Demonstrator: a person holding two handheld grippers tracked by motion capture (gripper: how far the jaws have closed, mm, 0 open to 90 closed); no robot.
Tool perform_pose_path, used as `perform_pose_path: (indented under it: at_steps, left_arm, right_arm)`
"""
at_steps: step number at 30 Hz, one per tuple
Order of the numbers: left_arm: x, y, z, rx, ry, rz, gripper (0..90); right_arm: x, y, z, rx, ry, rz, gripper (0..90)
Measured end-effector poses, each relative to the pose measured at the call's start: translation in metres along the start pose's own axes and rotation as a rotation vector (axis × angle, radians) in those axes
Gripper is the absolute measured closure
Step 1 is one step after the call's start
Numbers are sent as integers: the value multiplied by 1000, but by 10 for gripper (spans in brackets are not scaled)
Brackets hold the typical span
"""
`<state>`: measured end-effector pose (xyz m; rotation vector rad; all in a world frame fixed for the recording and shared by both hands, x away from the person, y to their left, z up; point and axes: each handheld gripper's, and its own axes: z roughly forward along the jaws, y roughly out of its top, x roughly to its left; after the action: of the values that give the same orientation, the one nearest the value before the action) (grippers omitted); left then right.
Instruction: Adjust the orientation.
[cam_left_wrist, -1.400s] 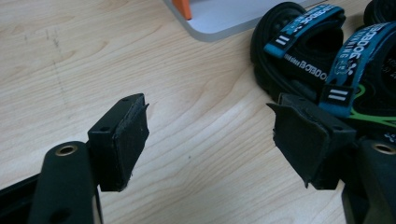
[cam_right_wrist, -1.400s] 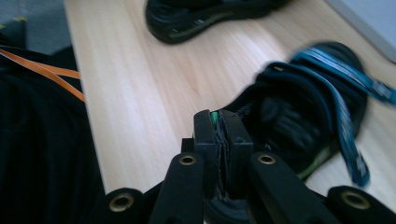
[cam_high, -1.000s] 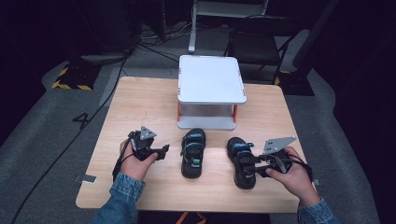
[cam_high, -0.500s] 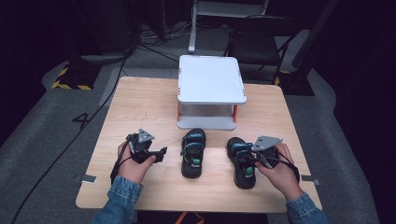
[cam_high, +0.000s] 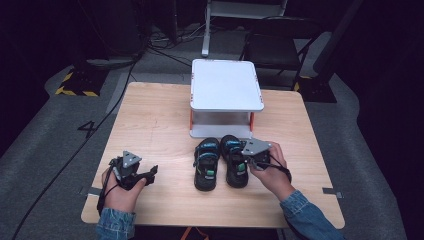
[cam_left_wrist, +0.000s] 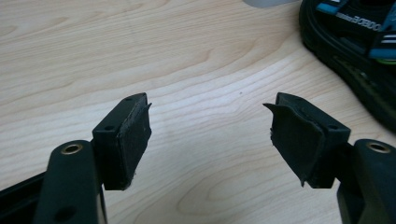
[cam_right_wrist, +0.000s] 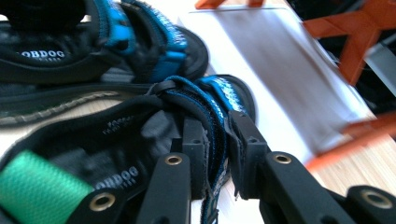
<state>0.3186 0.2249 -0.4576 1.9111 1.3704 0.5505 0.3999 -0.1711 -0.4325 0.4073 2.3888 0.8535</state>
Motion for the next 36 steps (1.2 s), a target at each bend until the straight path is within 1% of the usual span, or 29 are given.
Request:
perform_pose_path:
  at_steps: [3,5,7,8,9,10,11,12,13,15,16,17,18,19,20,21,23,24,25,26,27,29,31,32,33,34,36]
  left_arm:
    - [3,-2,-4,-5,8,-18,291]
    - [4,-2,-3,-5,8,-15,290]
    - [2,0,2,3,-3,-14,290]
    - [1,1,4,8,-8,-8,290]
    - [-1,2,6,9,-16,-4,289]
    - [-1,2,6,9,-16,-4,289]
    - [-2,4,8,12,-25,4,289]
    - [-4,6,10,10,-31,10,288]
    - [-5,10,12,8,-39,18,287]
    - [-5,14,13,5,-47,19,285]
    - [-5,14,13,5,-47,19,285]
    - [-3,18,15,6,-58,22,284]
    - [-3,18,15,6,-58,22,279]
    - [-1,21,17,9,-63,19,272]
    - [-1,21,17,9,-63,19,272]
    - [0,24,20,10,-58,15,272]
    - [1,26,23,11,-62,15,271]
    - [1,26,23,11,-62,15,271]
    - [1,28,26,15,-65,20,271]
    - [1,28,26,15,-65,20,270]
    - [0,29,28,20,-65,23,270]
    - [0,30,29,22,-64,27,270]
    - [-2,32,31,25,-68,29,270]
    - [-2,32,31,25,-68,29,270]
    - [-3,33,32,20,-70,27,270]
    - [-3,35,34,19,-77,26,270]
    - [-4,36,36,21,-78,29,270]
  right_arm:
    - [6,2,11,-9,6,-33,773]
    - [5,2,11,-37,44,9,749]
    - [3,0,9,-71,79,59,714]
    - [3,-2,10,-69,79,83,690]
    - [3,-3,11,-65,84,94,655]
    - [3,-3,11,-65,84,94,655]
    - [3,-6,11,-61,79,106,630]
    - [3,-8,12,-57,80,117,583]
    - [3,-11,8,-68,65,138,523]
    - [2,-11,-1,-83,67,160,498]
    - [2,-11,-1,-83,67,160,498]
    - [-1,-13,-15,-112,85,199,470]
    - [-1,-13,-15,-112,85,199,470]
    - [-5,-15,-26,-120,90,235,432]
    - [-5,-15,-26,-120,90,235,432]
    - [-9,-18,-35,-131,105,294,385]
    - [-11,-20,-38,-147,119,355,309]
    - [-11,-20,-38,-147,119,355,309]
    - [-10,-19,-40,-165,150,422,228]
    - [-10,-19,-40,-165,150,422,228]
    - [-8,-18,-40,-173,164,462,176]
    - [-4,-17,-40,-172,164,490,172]
    - [0,-17,-40,-160,167,535,199]
    - [0,-17,-40,-160,167,535,199]
    - [2,-17,-39,-159,175,549,229]
    - [5,-17,-39,-154,199,563,251]
    - [6,-17,-39,-150,202,566,264]
